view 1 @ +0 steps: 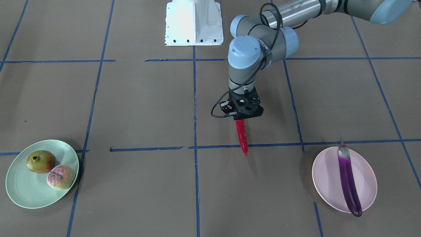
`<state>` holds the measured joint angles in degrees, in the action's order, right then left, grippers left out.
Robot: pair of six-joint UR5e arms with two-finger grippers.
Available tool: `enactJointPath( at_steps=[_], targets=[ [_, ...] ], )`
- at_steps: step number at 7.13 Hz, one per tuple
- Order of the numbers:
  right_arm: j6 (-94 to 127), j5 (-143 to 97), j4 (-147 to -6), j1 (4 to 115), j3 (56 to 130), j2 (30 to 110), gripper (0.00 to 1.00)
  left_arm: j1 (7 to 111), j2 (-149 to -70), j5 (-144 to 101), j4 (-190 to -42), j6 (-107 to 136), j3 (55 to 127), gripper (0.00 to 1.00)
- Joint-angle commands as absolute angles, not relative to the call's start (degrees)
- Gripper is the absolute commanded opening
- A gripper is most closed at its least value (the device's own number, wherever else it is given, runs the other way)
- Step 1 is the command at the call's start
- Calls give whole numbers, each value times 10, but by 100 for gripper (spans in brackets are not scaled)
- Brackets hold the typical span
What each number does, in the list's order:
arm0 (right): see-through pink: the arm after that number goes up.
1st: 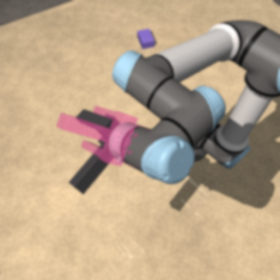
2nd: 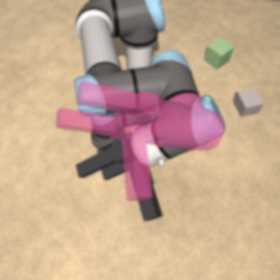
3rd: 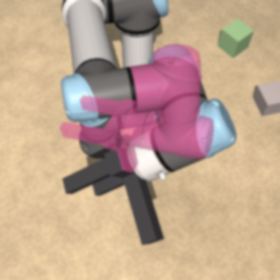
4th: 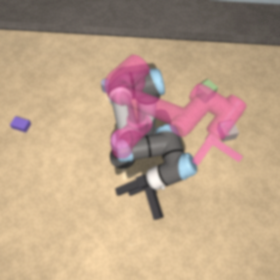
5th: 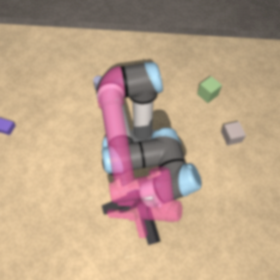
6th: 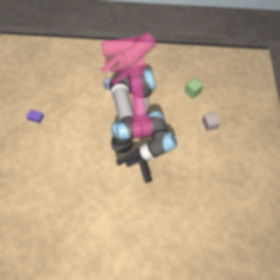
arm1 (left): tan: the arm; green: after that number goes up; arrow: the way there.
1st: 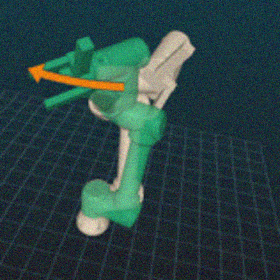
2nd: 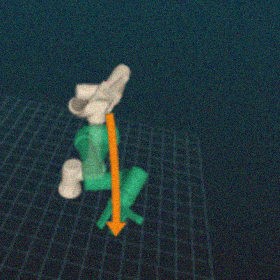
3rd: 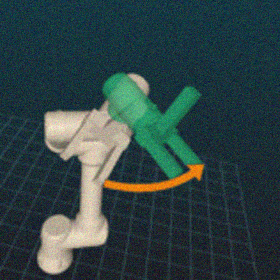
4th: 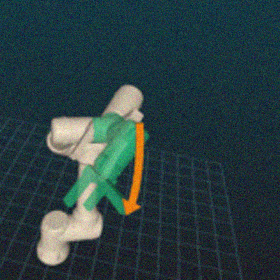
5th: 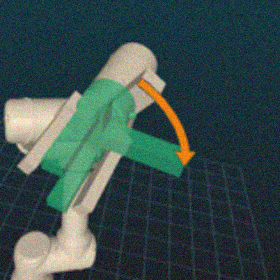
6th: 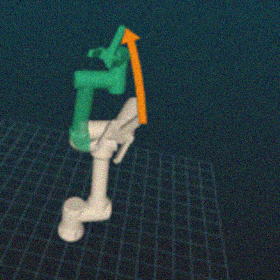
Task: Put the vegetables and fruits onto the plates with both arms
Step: 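Carry the chili pepper to the pink plate and release it beside the eggplant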
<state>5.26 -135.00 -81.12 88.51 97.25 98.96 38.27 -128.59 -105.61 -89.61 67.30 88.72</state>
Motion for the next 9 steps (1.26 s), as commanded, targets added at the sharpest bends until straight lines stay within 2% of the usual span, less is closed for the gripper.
enactJointPath(
  at_steps=[1, 2, 4, 5, 6, 7, 9],
  targets=[
    [52, -1350, -811, 885, 972, 990, 100, 503, -1231, -1103, -896, 490, 875, 0],
    [52, -1350, -812, 885, 972, 990, 100, 558, -1225, -1152, -897, 390, 841, 1],
    [54, -1350, -811, 883, 971, 990, 100, 584, -1223, -1156, -929, 317, 761, 4],
    [55, -1350, -812, 882, 970, 990, 100, 584, -1223, -1156, -972, 317, 721, 17],
    [56, -1350, -811, 881, 970, 990, 100, 584, -1223, -1158, -987, 317, 714, 87],
    [55, -1350, -810, 881, 970, 990, 100, 584, -1224, -1160, -983, 317, 718, 100],
    [54, -1350, -809, 881, 970, 990, 100, 639, -1196, -1232, -969, 238, 756, 100]
  ],
)
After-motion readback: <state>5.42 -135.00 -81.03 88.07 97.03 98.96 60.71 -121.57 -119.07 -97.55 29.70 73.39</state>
